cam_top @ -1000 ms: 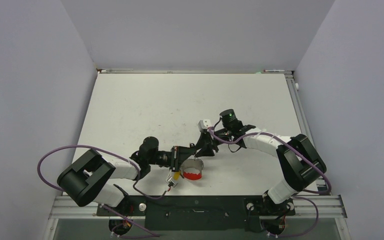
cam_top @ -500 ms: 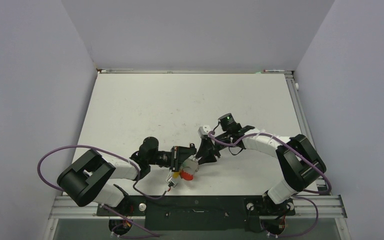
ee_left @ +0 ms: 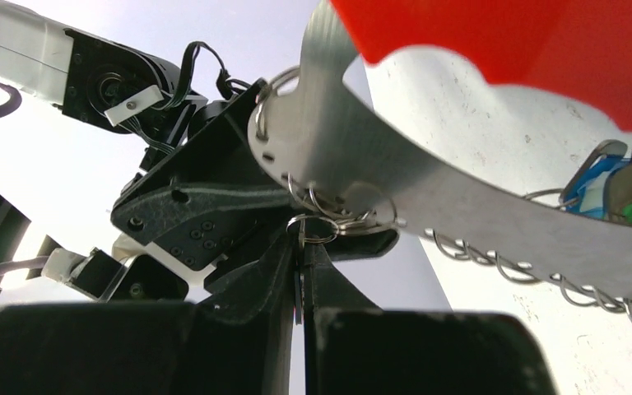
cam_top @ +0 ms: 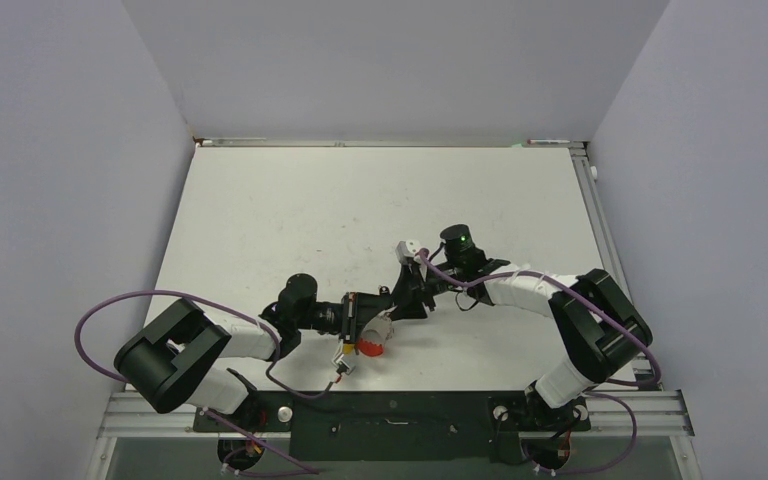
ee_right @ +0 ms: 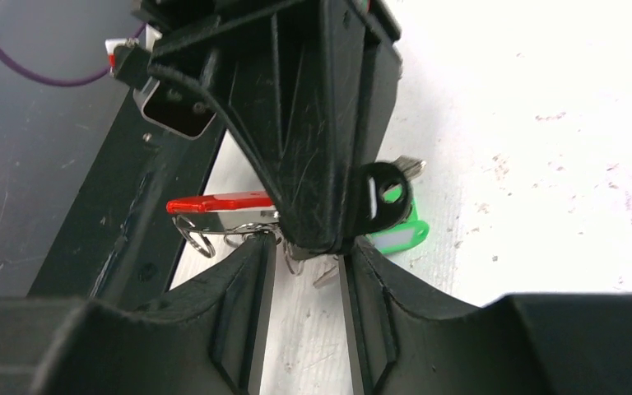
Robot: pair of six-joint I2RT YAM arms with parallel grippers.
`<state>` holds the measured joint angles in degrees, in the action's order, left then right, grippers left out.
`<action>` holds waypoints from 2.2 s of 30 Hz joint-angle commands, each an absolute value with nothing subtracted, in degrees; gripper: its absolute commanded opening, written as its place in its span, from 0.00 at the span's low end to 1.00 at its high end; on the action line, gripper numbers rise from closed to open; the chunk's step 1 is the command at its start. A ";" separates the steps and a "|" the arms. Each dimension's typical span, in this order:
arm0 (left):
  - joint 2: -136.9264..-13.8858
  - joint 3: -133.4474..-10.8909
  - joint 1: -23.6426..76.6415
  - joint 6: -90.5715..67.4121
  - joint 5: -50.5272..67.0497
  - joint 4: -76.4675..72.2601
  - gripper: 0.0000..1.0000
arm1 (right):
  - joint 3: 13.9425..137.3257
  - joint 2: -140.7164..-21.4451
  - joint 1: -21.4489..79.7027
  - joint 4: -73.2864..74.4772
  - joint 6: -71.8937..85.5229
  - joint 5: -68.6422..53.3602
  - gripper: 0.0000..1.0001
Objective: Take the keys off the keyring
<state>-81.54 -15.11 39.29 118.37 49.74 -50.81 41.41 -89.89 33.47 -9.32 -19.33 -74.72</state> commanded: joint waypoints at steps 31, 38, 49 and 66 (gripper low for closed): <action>-72.19 -11.60 38.31 117.83 44.62 -47.85 0.00 | 39.22 -88.75 33.22 -21.83 -10.90 -74.57 0.05; -70.46 -10.31 38.28 119.54 41.24 -43.76 0.00 | 37.22 -88.76 32.96 -29.62 -5.30 -73.96 0.05; -68.22 -8.17 38.32 118.47 41.35 -42.78 0.00 | 41.37 -88.78 33.04 -6.10 -26.99 -75.18 0.05; -70.93 -8.69 38.26 121.56 45.50 -46.18 0.00 | 50.49 -86.84 31.50 23.57 -52.41 -72.28 0.55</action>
<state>-70.63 -7.90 38.52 119.22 42.30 -43.72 47.97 -89.25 32.97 24.47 -50.81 -70.43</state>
